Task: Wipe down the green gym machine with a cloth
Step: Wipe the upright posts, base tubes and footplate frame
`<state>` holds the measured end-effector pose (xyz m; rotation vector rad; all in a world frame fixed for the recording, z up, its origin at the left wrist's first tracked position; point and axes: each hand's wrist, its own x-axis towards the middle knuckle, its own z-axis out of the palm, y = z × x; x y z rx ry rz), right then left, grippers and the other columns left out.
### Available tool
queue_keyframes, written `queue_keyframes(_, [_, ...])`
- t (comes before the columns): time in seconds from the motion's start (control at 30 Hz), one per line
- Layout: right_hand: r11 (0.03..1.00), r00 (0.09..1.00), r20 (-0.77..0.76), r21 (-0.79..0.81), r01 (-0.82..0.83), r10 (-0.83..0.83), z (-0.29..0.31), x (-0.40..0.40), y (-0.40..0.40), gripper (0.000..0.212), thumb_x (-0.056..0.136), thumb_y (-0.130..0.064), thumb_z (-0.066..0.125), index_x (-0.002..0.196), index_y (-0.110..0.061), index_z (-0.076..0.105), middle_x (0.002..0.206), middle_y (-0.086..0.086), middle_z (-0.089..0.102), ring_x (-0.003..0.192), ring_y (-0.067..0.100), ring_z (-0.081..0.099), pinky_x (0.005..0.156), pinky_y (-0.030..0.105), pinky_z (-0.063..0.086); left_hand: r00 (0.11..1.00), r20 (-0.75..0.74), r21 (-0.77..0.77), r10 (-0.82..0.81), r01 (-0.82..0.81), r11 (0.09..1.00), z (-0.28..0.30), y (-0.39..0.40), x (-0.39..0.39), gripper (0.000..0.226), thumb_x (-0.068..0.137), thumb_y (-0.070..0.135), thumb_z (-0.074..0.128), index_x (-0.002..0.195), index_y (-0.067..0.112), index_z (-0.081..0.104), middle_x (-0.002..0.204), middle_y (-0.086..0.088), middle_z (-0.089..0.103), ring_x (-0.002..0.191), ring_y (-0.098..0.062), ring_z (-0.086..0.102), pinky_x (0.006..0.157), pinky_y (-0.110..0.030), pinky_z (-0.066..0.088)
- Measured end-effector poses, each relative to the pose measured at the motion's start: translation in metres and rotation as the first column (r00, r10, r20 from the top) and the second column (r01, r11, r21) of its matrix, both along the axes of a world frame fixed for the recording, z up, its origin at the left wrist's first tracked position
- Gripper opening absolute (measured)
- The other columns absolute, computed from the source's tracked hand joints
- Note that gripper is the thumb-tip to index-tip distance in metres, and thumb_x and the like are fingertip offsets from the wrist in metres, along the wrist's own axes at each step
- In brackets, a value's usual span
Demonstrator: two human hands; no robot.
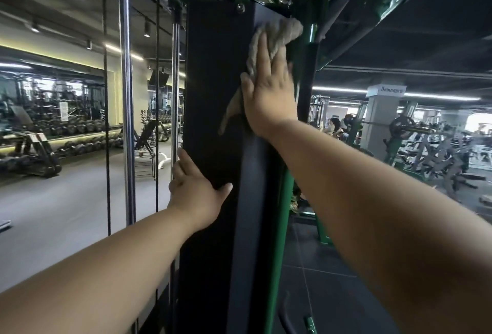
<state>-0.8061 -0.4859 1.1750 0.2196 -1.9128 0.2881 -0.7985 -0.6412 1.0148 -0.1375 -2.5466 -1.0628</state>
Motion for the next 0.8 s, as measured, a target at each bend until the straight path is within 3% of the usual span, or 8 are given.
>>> queue_keyframes(0.1, [0.997, 0.998, 0.002, 0.054, -0.058, 0.058, -0.085, -0.002, 0.001, 0.072, 0.106, -0.041, 0.045, 0.167, -0.021, 0.015, 0.173, 0.017, 0.007, 0.161, 0.032, 0.000, 0.131, 0.046, 0.008, 0.999, -0.032, 0.019, -0.042, 0.043, 0.999, -0.002, -0.007, 0.003, 0.127, 0.094, 0.051, 0.072, 0.160, 0.020, -0.031, 0.172, -0.011, -0.002, 0.155, -0.039, 0.020, 0.122, -0.048, 0.033])
queue_keyframes(0.23, [0.996, 0.971, 0.225, -0.061, -0.072, 0.084, -0.182, 0.008, 0.002, 0.078, 0.104, -0.047, 0.044, 0.167, -0.028, 0.003, 0.174, 0.012, 0.003, 0.159, 0.030, 0.002, 0.130, 0.045, 0.011, 0.992, -0.066, -0.011, -0.109, 0.108, 0.994, -0.008, -0.022, 0.006, 0.122, 0.097, 0.042, 0.071, 0.161, 0.027, -0.031, 0.174, -0.007, -0.007, 0.158, -0.034, 0.018, 0.123, -0.045, 0.033])
queue_keyframes(0.33, [0.993, 0.974, 0.202, -0.081, -0.088, 0.103, -0.161, 0.006, -0.004, 0.079, 0.104, -0.045, 0.047, 0.167, -0.024, 0.006, 0.172, 0.017, 0.004, 0.158, 0.031, 0.003, 0.130, 0.048, 0.010, 0.990, -0.051, -0.004, -0.135, 0.135, 0.991, -0.009, -0.027, 0.007, 0.122, 0.096, 0.042, 0.072, 0.160, 0.030, -0.031, 0.175, -0.005, -0.010, 0.160, -0.032, 0.016, 0.125, -0.046, 0.031])
queue_keyframes(0.47, [0.977, 0.988, 0.046, -0.163, -0.135, 0.144, -0.043, -0.001, -0.009, 0.077, 0.104, -0.046, 0.046, 0.168, -0.025, 0.008, 0.173, 0.015, 0.008, 0.160, 0.035, 0.010, 0.129, 0.047, 0.018, 0.991, -0.067, 0.000, -0.120, 0.120, 0.993, -0.008, -0.024, 0.006, 0.121, 0.096, 0.045, 0.072, 0.161, 0.027, -0.028, 0.175, -0.008, -0.004, 0.157, -0.037, 0.022, 0.123, -0.046, 0.032])
queue_keyframes(0.57, [0.969, 0.987, 0.055, -0.207, -0.139, 0.153, 0.003, -0.002, -0.011, 0.076, 0.105, -0.050, 0.041, 0.167, -0.032, 0.001, 0.174, 0.013, 0.001, 0.161, 0.032, 0.000, 0.129, 0.043, 0.011, 0.990, -0.073, -0.004, -0.116, 0.116, 0.993, -0.009, -0.023, 0.005, 0.118, 0.098, 0.046, 0.069, 0.161, 0.026, -0.029, 0.174, -0.007, -0.002, 0.157, -0.038, 0.022, 0.122, -0.048, 0.032])
queue_keyframes(0.67, [0.970, 0.991, 0.036, -0.209, -0.120, 0.131, -0.034, -0.001, -0.012, 0.075, 0.105, -0.051, 0.041, 0.168, -0.032, 0.004, 0.174, 0.014, 0.004, 0.161, 0.032, 0.007, 0.128, 0.043, 0.015, 0.988, -0.093, 0.031, -0.121, 0.124, 0.992, -0.008, -0.023, 0.005, 0.115, 0.099, 0.044, 0.069, 0.162, 0.028, -0.026, 0.174, -0.005, 0.002, 0.155, -0.036, 0.025, 0.121, -0.047, 0.033])
queue_keyframes(0.8, [0.976, 0.985, 0.147, -0.209, -0.055, 0.087, -0.160, 0.002, -0.013, 0.079, 0.104, -0.049, 0.044, 0.167, -0.026, 0.002, 0.174, 0.010, 0.002, 0.160, 0.029, 0.006, 0.129, 0.040, 0.009, 0.982, -0.100, 0.068, -0.160, 0.168, 0.984, -0.019, -0.027, 0.006, 0.114, 0.099, 0.042, 0.068, 0.162, 0.034, -0.027, 0.176, -0.003, 0.000, 0.157, -0.029, 0.026, 0.122, -0.042, 0.035])
